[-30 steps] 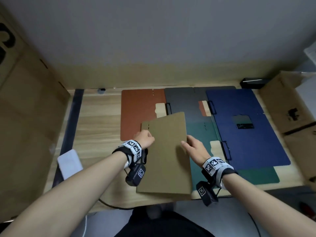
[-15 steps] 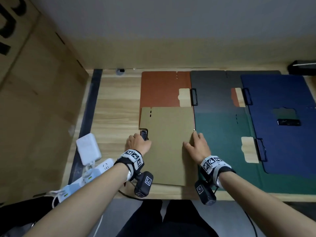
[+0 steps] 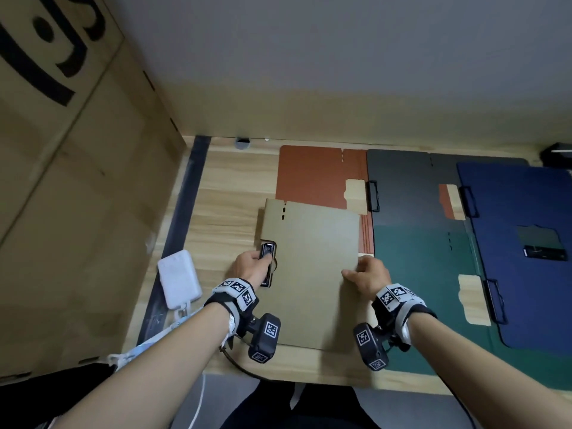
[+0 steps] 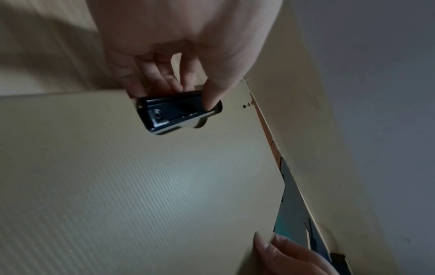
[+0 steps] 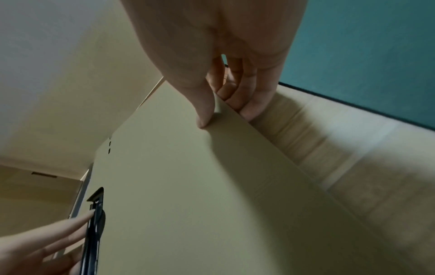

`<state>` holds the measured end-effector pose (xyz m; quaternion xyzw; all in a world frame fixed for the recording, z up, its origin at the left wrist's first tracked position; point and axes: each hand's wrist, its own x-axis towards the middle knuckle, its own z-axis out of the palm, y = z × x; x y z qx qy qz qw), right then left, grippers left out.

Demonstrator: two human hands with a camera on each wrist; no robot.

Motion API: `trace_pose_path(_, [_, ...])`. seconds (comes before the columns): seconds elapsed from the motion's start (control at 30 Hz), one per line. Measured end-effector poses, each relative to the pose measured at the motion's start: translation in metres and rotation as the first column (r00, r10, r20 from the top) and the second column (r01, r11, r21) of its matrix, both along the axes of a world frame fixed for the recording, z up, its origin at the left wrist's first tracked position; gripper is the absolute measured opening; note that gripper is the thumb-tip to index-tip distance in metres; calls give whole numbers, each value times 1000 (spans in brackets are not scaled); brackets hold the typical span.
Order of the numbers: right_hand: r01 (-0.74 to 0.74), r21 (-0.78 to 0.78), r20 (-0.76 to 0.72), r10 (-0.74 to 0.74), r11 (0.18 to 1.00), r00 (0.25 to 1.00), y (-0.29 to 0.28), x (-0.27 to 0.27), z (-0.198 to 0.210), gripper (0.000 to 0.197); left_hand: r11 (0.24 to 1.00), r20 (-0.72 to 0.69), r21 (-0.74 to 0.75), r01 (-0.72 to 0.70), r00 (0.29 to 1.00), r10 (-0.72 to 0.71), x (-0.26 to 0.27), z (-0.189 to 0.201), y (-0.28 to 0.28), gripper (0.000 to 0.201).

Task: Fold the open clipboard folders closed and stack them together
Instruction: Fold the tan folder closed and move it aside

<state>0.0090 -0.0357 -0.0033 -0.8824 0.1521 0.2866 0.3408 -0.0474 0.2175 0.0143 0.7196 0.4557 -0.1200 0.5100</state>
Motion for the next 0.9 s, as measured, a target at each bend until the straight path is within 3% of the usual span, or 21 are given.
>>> trace_pose_path(0.1, [48,80,16,-49,996,999,18,11,9,34,998,43,-47,-31,999,33,7,15,13,9])
trace_pose_path(0.23, [89,181,68,-102,979,992,54,43,17,45,998,94,-46,-40,995,44,34,26,46,28])
trace_pose_path(0.33, [55,217,118,-83,975,990,92,73,23,50,999,138,-21,-30,990,33,62,31,76,23])
trace_pose_path(0.53, [-36,125,203,10,991,979,159,128,14,51,999,125,18,-43,991,40,108,26,137,7])
trace_pose_path(0.63, [-103,87,188,85,991,978,186,147,6,56,999,115,27,-37,993,34,124,20,164,6])
trace_pose_path(0.77, [-156,60,188,142,986,972,214,165,-7,55,995,73,92,-22,997,15,135,7,189,22])
trace_pose_path(0.9, [-173,50,173,162,984,972,233,170,-13,61,981,57,191,-26,998,16,140,-4,199,8])
